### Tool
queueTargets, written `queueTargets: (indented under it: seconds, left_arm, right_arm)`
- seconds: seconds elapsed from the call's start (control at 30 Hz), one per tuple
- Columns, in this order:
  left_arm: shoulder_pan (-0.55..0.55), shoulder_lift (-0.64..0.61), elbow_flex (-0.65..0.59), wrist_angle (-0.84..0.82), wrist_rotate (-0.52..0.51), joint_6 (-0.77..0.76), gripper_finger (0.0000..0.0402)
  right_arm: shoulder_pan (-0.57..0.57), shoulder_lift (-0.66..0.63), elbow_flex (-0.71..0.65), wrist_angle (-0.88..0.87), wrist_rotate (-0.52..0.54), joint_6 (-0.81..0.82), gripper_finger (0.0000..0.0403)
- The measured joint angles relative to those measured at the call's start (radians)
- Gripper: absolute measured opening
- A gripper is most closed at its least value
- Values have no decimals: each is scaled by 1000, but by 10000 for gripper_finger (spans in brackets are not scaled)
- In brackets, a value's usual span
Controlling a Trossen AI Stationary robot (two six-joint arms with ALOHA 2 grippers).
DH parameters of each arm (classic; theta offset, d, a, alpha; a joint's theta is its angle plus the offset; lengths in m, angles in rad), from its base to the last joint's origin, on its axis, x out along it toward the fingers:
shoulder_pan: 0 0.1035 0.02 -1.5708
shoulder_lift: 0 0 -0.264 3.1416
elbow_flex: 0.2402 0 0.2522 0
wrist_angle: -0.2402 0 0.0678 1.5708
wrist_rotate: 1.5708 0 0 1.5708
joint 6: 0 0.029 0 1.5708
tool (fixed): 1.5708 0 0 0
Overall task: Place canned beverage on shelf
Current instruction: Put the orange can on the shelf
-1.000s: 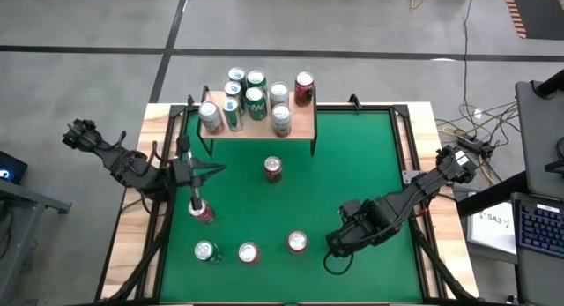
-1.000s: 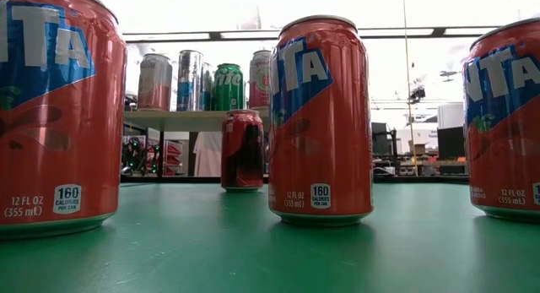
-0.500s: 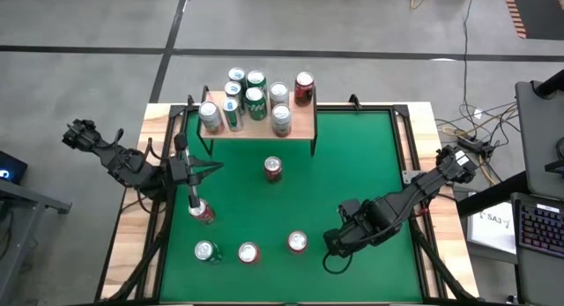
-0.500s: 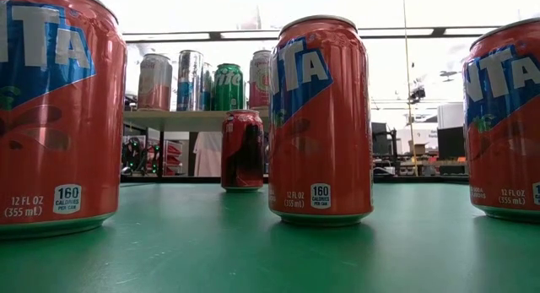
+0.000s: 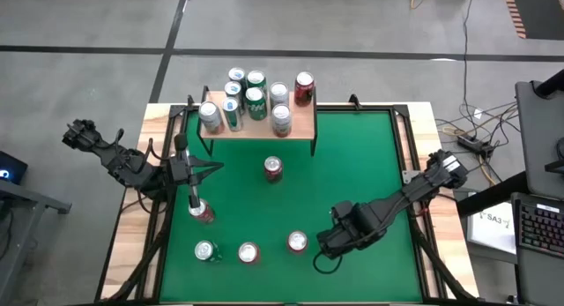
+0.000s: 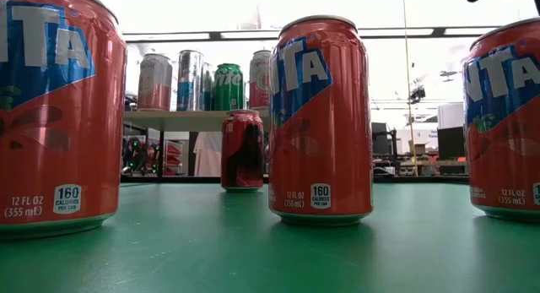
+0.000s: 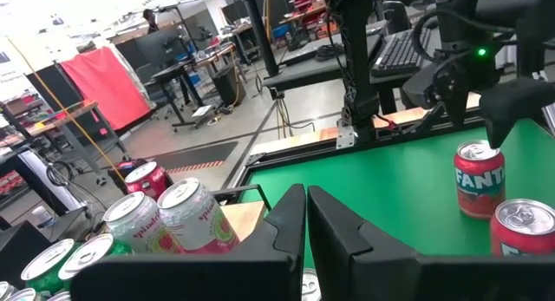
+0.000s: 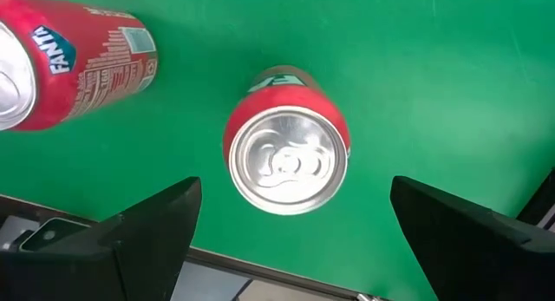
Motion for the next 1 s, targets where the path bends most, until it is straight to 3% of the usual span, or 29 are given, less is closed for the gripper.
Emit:
queueTargets:
  seconds: [0.63,0.8,1.0]
  left_arm:
    - [0,1,-1,-1,0,-1,0]
    - [0,1,-1,-1,0,0,0]
    - [0,1,-1,0,0,22,0]
  right_arm:
    - [-19,-9,46,-6,10,-98,368]
    - [-33,-20,121,-7,124,-219,368]
    - [-69,-22,205,3,332,-567,368]
